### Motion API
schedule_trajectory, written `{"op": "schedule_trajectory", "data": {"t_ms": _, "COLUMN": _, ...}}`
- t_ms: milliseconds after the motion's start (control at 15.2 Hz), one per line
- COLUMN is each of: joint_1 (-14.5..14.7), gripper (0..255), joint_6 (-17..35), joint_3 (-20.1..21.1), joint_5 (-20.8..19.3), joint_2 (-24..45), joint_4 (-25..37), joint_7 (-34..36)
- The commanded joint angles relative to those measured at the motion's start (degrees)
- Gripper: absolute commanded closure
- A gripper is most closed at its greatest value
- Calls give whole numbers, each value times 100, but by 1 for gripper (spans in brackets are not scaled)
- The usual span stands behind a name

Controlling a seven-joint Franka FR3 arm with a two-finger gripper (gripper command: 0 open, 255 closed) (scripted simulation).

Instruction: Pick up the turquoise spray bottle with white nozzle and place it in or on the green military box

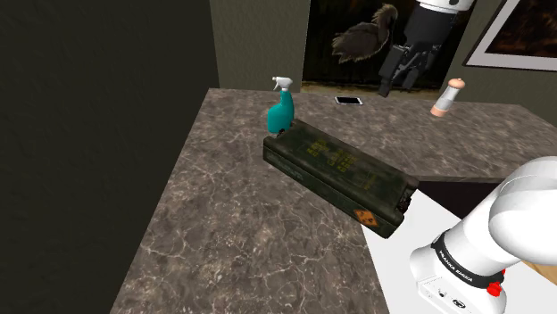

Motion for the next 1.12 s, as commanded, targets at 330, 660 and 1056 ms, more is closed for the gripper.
{"op": "schedule_trajectory", "data": {"t_ms": 330, "joint_1": 139, "gripper": 0, "joint_6": 577, "joint_3": -397, "joint_5": -226, "joint_2": 1132, "joint_4": 503, "joint_7": -992}}
{"op": "schedule_trajectory", "data": {"t_ms": 660, "joint_1": 308, "gripper": 0, "joint_6": 989, "joint_3": -701, "joint_5": -290, "joint_2": 2311, "joint_4": 1222, "joint_7": -1952}}
{"op": "schedule_trajectory", "data": {"t_ms": 1056, "joint_1": 470, "gripper": 0, "joint_6": 1235, "joint_3": -909, "joint_5": -181, "joint_2": 3738, "joint_4": 2337, "joint_7": -3071}}
